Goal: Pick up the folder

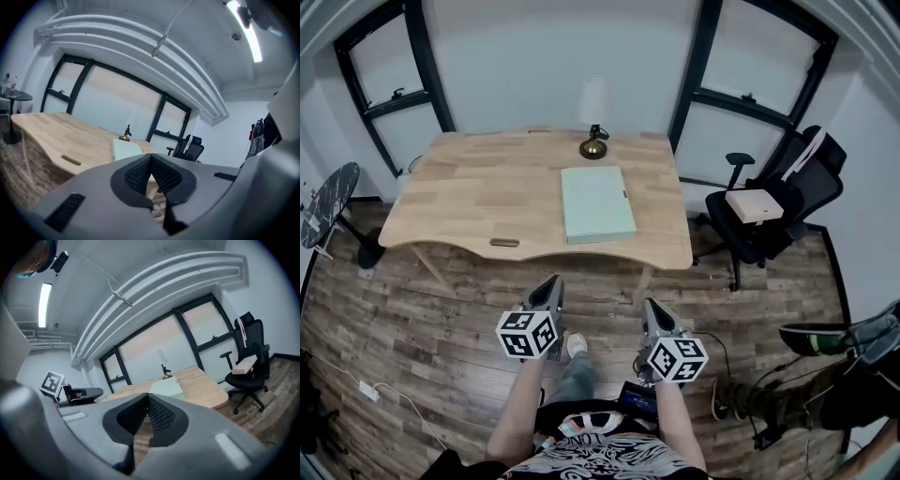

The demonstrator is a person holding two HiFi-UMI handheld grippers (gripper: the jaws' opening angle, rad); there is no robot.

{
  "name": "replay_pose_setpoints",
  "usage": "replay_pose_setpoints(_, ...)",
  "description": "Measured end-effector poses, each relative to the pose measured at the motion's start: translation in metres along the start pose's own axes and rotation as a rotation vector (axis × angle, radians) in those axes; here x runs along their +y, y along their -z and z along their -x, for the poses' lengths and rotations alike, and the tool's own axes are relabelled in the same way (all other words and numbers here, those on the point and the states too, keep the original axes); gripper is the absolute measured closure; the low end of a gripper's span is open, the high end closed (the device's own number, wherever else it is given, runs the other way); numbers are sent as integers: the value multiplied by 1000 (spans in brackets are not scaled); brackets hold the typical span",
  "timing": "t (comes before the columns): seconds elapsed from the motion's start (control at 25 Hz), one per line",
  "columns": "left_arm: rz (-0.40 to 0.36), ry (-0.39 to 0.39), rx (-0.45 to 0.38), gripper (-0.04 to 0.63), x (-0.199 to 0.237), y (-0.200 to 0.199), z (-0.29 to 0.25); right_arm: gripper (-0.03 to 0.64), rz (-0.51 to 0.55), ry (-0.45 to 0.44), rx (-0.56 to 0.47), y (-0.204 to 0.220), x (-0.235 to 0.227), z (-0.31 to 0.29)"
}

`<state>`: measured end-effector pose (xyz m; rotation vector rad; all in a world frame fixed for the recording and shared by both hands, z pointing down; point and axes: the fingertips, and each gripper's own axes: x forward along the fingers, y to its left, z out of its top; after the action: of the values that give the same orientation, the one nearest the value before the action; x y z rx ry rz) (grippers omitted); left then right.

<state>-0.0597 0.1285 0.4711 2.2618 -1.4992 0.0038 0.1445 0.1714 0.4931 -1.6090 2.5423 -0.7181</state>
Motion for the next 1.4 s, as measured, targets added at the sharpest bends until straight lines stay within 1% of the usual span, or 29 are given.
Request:
replay_pose_setpoints(0.12, -31, 1, -8, 589, 20, -25, -47, 614, -2, 21, 1, -18, -21, -43)
replay_pose_setpoints(0.2, -37, 12, -13, 589, 35, -44, -81, 614, -9, 31, -7, -33, -34, -77)
replay_pose_setpoints(0.32, -36, 10, 5, 589, 68, -62, -132, 614, -32, 36, -15, -54, -52, -134)
replay_pose_setpoints(0.4, -25, 7, 25, 589, 88, -68, -165, 614, -5, 61, 5, -62, -66, -169)
replay_pose_setpoints(0.56, -35, -11, 81, 588, 127, -76, -223, 614, 116, 138, 80, -72, -93, -229)
replay_pose_setpoints(0.68, -20, -31, 121, 588, 153, -75, -254, 612, 109, 159, 89, -79, -109, -263)
replay_pose_setpoints(0.8, 1, -43, 151, 588, 171, -70, -274, 614, 101, 179, 94, -84, -119, -284)
replay_pose_setpoints(0.96, 26, -34, 169, 588, 182, -63, -287, 612, 69, 197, 85, -85, -126, -291)
replay_pose_setpoints(1.12, 33, -33, 172, 588, 184, -62, -296, 614, 80, 207, 105, -82, -132, -293)
replay_pose_setpoints(1.2, 30, -34, 170, 588, 184, -63, -297, 614, 65, 214, 110, -80, -135, -295)
replay_pose_setpoints(1.4, 41, -46, 162, 588, 191, -63, -300, 612, 64, 190, 121, -79, -135, -310)
